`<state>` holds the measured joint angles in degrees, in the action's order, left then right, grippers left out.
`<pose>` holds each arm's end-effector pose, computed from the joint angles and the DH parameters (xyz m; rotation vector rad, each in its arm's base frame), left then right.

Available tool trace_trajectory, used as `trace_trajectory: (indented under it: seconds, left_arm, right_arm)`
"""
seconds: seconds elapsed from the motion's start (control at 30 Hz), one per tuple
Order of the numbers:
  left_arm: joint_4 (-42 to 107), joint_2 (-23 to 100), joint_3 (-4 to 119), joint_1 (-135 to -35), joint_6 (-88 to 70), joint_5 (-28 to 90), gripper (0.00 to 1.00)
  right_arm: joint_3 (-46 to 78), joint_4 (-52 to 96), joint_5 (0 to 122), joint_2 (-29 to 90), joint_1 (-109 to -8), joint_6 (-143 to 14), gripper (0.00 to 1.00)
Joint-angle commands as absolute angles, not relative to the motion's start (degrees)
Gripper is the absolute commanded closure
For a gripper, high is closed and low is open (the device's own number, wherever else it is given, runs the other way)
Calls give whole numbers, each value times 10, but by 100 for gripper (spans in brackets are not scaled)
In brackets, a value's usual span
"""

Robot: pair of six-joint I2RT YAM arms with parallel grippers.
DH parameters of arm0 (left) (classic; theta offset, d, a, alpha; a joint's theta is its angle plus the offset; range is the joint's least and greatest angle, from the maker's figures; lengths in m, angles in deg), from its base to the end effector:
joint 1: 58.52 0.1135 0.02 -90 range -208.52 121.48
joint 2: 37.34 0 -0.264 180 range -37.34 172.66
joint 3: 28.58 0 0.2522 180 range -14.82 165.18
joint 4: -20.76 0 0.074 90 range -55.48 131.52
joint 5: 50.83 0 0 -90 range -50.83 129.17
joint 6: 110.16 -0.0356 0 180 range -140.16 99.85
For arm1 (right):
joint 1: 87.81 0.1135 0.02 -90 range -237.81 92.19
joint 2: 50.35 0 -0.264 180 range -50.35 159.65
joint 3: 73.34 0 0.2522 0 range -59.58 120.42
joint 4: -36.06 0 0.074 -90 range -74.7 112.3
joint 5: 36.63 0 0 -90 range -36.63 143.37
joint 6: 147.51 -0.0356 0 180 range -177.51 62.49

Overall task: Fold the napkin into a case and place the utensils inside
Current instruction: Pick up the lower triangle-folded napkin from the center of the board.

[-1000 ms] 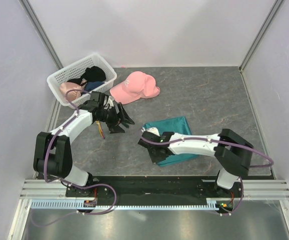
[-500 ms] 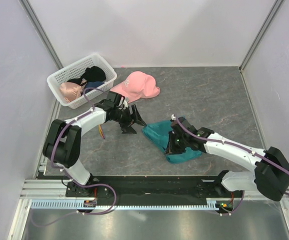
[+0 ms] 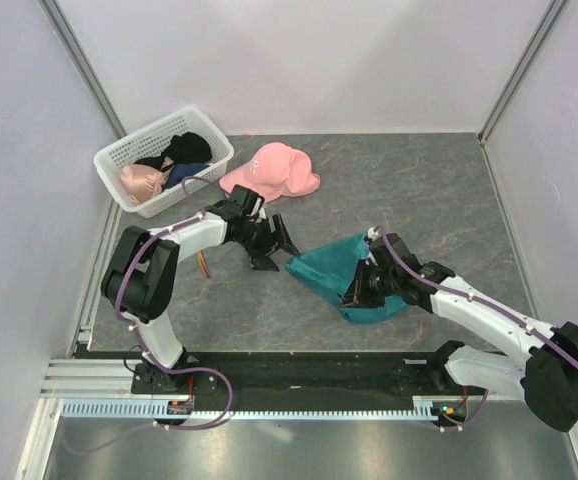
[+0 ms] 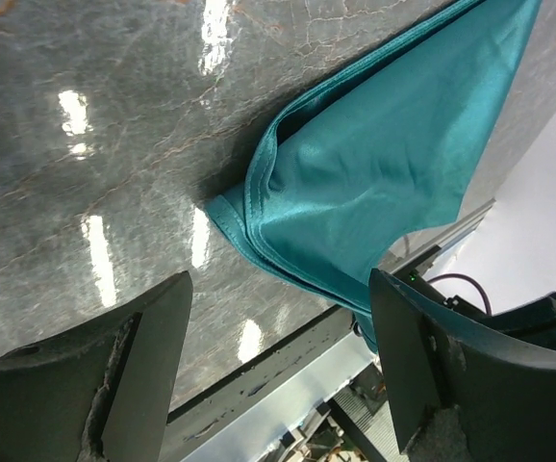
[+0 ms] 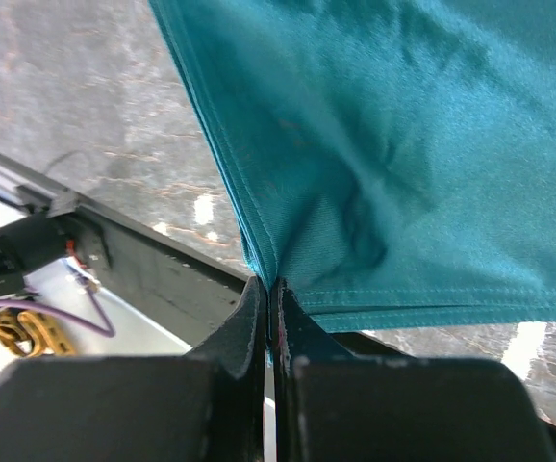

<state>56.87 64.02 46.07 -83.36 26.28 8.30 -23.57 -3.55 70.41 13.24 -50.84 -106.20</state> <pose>0.3055 -0.1615 0.1660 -0.3512 2.8676 -1.0529 0.1630 0.1357 0.2029 0.1441 2.7249 0.9116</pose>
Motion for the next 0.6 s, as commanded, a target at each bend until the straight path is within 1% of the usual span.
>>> trace_trajectory:
  seconds: [0.0, 0.03, 0.23, 0.3, 0.37, 0.4, 0.47, 0.5, 0.57]
  left_arm:
    - [558, 670, 485, -850, 289, 100, 20]
    - [558, 673, 487, -857, 290, 105, 23]
    - [558, 692, 497, -871, 296, 142, 27]
    - [558, 697, 506, -872, 292, 150, 31]
    - [557, 708, 511, -873, 287, 160, 33]
    - [557, 714, 520, -873, 285, 160, 39]
    - [557, 726, 529, -873, 278, 161, 44]
    - [558, 729, 534, -873, 275, 163, 48]
    - [562, 736, 539, -873, 264, 176, 53]
  right_arm:
    - [-233, -13, 736, 109, -526, -1073, 100]
    - [-232, -13, 741, 107, -529, -1074, 100]
    - [-222, -12, 751, 106, -536, -1073, 100]
    - [-223, -12, 752, 106, -536, -1071, 100]
    - [-225, -11, 753, 106, -536, -1069, 100]
    - [-227, -11, 753, 106, -536, -1066, 100]
    - [-230, -11, 757, 105, -536, -1063, 100]
    - [-232, -11, 757, 104, -536, -1059, 100]
    - [-234, -13, 759, 102, -536, -1052, 100]
